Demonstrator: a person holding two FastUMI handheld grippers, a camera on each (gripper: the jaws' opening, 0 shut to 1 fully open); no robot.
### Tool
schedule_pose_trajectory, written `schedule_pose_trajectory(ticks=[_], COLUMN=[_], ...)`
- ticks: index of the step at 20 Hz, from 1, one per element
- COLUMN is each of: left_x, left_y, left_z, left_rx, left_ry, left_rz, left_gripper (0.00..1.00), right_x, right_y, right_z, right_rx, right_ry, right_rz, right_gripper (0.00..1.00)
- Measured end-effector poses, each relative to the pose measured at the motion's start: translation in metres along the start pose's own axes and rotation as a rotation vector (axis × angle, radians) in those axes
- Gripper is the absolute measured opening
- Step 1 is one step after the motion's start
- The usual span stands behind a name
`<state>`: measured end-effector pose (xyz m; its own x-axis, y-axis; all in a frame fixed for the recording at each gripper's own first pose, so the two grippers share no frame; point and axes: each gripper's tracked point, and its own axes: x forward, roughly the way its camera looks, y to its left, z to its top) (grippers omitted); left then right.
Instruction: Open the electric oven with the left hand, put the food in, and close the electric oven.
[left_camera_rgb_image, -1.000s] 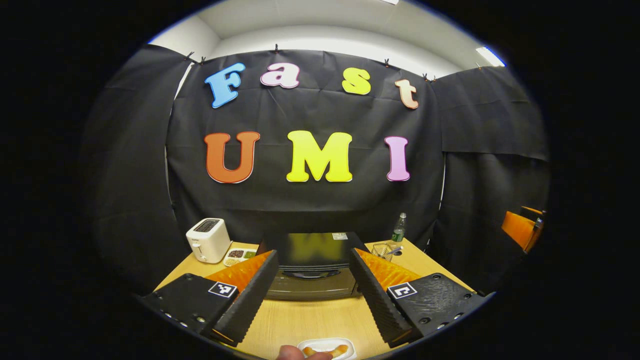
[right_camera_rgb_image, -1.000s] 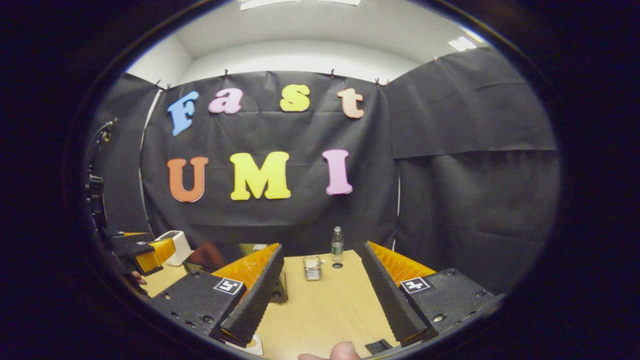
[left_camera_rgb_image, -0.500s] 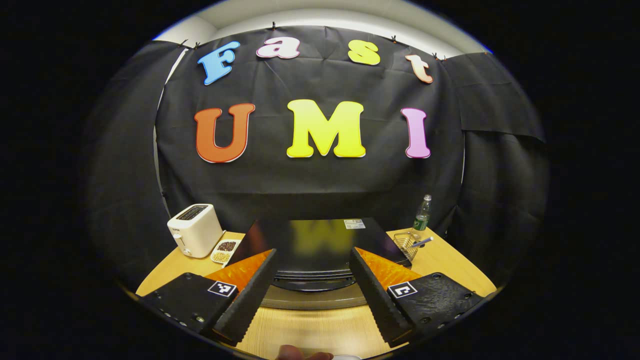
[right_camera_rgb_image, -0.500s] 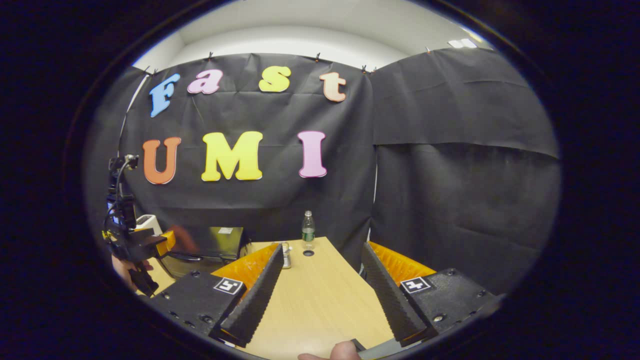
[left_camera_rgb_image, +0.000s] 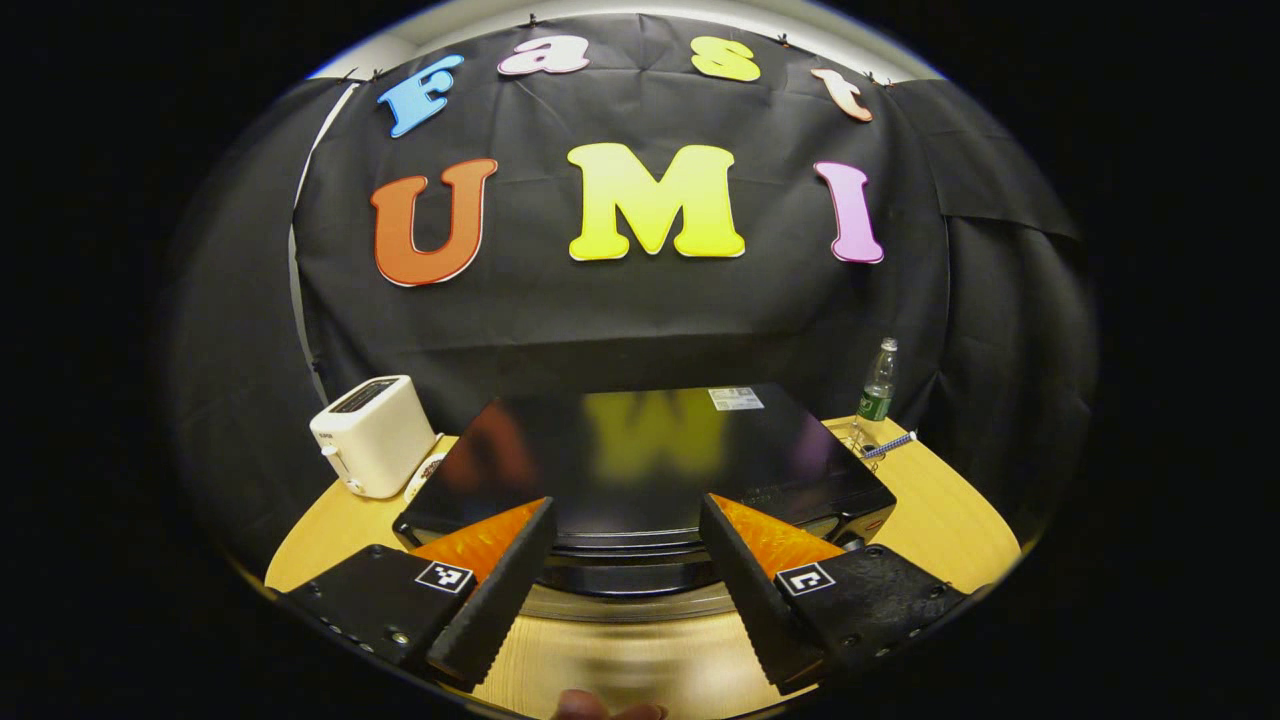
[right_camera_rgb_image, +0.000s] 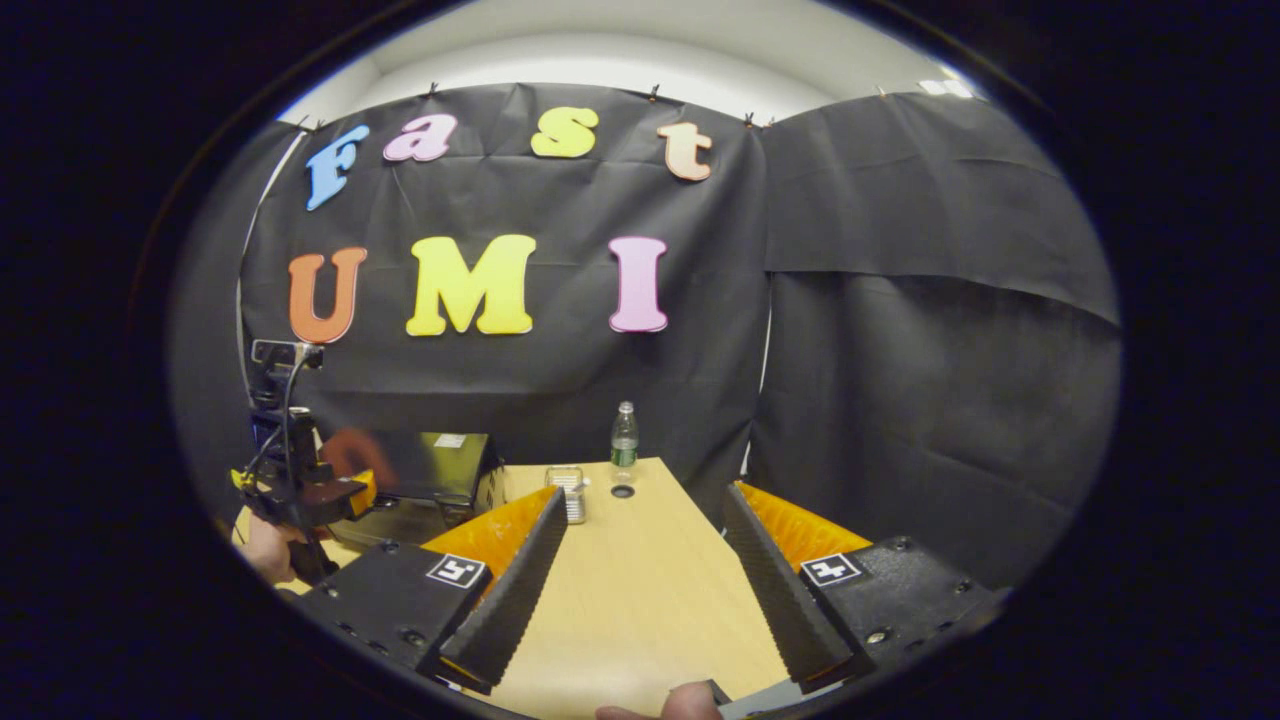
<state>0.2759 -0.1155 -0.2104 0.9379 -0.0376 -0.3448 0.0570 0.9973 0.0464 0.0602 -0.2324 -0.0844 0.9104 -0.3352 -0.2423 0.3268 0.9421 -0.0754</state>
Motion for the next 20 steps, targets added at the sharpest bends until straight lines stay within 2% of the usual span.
schedule_pose_trajectory(ticks=[14,16,17,18,20], left_x=[-0.009,-0.013,-0.022,-0.038,-0.055], left_y=[0.000,-0.008,-0.010,-0.012,-0.010], left_z=[-0.031,-0.081,-0.116,-0.138,-0.157], left_rx=[-0.026,-0.086,-0.146,-0.191,-0.189], left_ry=[0.087,0.261,0.383,0.446,0.424], left_rz=[-0.003,-0.030,-0.015,0.001,-0.019], left_gripper=[0.97,0.96,0.96,0.96,0.93], right_x=[-0.008,-0.014,-0.018,-0.021,-0.029], right_y=[0.014,0.015,0.015,0.015,0.010], right_z=[-0.002,-0.002,-0.001,-0.002,0.000], right_rx=[0.021,0.027,0.025,0.021,0.013], right_ry=[0.008,0.005,0.002,-0.002,-0.012], right_rz=[0.016,0.019,0.019,0.019,0.010], right_gripper=[0.98,0.98,0.99,0.99,0.99])
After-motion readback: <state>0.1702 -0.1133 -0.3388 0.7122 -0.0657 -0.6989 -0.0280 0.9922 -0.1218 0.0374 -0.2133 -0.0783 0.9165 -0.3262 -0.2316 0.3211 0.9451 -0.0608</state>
